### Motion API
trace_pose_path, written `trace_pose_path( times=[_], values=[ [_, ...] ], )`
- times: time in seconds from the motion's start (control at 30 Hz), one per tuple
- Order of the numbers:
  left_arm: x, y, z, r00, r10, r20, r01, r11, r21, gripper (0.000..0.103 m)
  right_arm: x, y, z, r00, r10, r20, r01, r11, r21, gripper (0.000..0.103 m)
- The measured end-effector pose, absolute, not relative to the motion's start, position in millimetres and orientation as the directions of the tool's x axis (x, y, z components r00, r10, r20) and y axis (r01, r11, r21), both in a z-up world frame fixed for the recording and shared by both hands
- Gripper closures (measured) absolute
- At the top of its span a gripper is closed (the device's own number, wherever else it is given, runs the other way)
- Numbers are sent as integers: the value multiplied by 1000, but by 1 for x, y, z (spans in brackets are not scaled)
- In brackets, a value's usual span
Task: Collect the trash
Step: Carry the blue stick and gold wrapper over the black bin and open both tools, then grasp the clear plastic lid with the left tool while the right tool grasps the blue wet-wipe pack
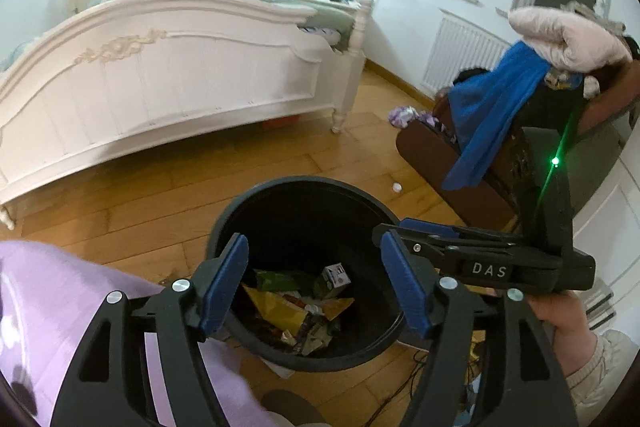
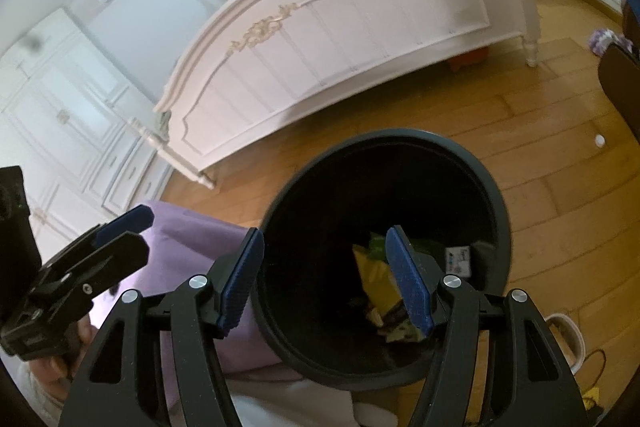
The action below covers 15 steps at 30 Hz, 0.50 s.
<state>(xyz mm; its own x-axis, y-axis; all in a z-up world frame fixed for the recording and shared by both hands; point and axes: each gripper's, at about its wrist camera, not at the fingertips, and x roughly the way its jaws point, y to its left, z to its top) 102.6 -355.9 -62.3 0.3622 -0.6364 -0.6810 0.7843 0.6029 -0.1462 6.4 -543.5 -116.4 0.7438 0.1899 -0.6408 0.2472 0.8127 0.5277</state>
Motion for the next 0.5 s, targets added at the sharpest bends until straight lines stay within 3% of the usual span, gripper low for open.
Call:
trace_pose_path(
  times=[0.1,0.17,0.27,0.33,0.5],
  values=[
    [107,-333,-55,415,-629,-658,742,652,-155,29,15,-532,-109,737,215,-641,215,825,523,38],
    [109,-317,-50,454,-620,-640,711,684,-159,25,21,-519,-103,734,219,-643,196,838,509,26],
    [110,-290,-43,512,-601,-614,666,729,-158,25,30,-500,-94,733,216,-645,169,861,480,25],
    [109,-268,-38,576,-572,-584,621,771,-142,25,37,-490,-89,728,204,-655,168,873,458,17],
    [110,-209,-27,692,-472,-546,503,858,-106,23,54,-464,-81,701,237,-673,118,892,436,16]
  ],
)
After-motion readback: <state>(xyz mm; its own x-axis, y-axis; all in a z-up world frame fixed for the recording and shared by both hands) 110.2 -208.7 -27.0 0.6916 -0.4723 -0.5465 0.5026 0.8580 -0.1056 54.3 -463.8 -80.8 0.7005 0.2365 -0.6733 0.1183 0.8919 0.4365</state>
